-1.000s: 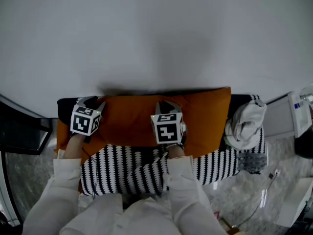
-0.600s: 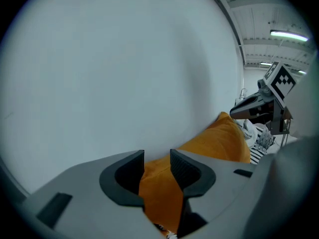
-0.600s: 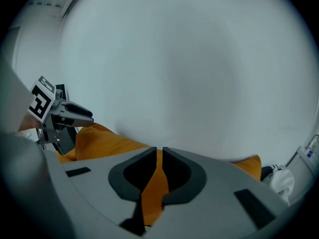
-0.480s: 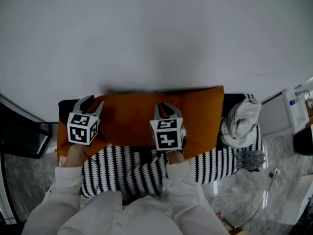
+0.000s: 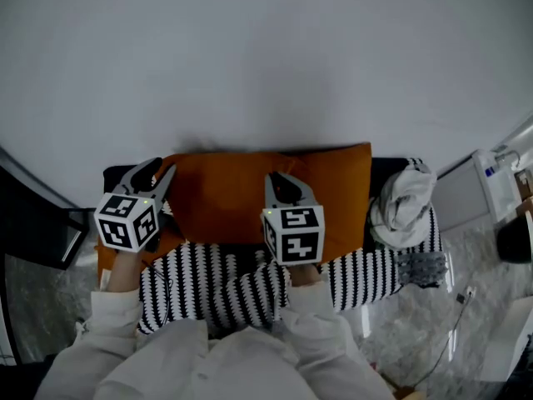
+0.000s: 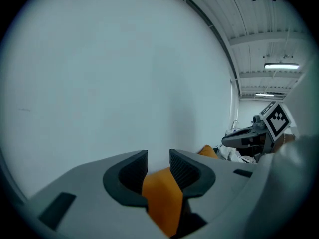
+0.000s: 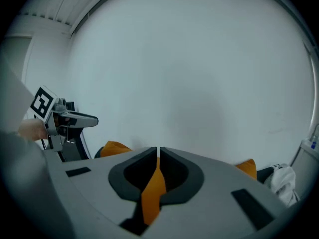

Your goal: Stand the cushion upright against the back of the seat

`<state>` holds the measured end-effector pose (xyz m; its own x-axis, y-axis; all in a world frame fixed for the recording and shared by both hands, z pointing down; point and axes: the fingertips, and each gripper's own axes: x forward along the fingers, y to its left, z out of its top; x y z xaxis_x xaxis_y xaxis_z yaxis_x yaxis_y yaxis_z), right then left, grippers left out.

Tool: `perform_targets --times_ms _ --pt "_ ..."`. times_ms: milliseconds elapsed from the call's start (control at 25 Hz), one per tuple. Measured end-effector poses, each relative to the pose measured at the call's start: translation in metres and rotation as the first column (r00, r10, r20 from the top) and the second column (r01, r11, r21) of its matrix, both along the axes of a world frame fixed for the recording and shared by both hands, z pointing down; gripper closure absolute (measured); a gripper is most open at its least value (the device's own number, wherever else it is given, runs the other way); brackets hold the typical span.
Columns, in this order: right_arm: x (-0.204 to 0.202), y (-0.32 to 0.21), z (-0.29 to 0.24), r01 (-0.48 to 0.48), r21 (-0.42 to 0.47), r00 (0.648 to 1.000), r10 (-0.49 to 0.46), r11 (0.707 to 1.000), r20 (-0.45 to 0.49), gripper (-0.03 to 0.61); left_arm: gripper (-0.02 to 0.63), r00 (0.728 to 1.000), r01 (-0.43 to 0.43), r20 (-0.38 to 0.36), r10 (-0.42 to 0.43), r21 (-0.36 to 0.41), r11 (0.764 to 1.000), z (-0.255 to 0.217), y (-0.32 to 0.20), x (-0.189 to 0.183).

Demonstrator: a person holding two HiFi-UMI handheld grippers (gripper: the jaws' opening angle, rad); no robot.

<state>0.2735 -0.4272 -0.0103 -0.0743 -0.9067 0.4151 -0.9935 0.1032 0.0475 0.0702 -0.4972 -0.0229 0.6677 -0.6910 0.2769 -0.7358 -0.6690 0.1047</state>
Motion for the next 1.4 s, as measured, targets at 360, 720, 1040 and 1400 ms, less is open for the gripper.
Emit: perform_targets --times_ms 360,720,1040,1400 --pt "-0.039 0.043 -0.035 0.101 0.12 0.983 -0.118 0.988 0.143 0.557 0.601 0.972 -0.082 -0.215 0.094 0.063 0.995 -0.041 0.054 0.001" --pt "-0.069 0.085 -0.035 0.181 0.216 0.95 -0.227 0.96 0.214 0.566 0.606 0.95 -0.208 -0.231 0.209 0.027 0.978 -0.025 0.115 0.026" --pt "-0.083 0.101 -0.018 0.198 0.212 0.947 -0.243 0.957 0.209 0.566 0.606 0.934 -0.279 -0.236 0.267 -0.021 0.96 -0.001 0.146 0.041" --pt "-0.092 0.118 -0.005 0.216 0.192 0.95 -0.252 0.957 0.187 0.566 0.606 0.942 -0.268 -0.237 0.237 -0.111 0.957 0.027 0.174 0.051"
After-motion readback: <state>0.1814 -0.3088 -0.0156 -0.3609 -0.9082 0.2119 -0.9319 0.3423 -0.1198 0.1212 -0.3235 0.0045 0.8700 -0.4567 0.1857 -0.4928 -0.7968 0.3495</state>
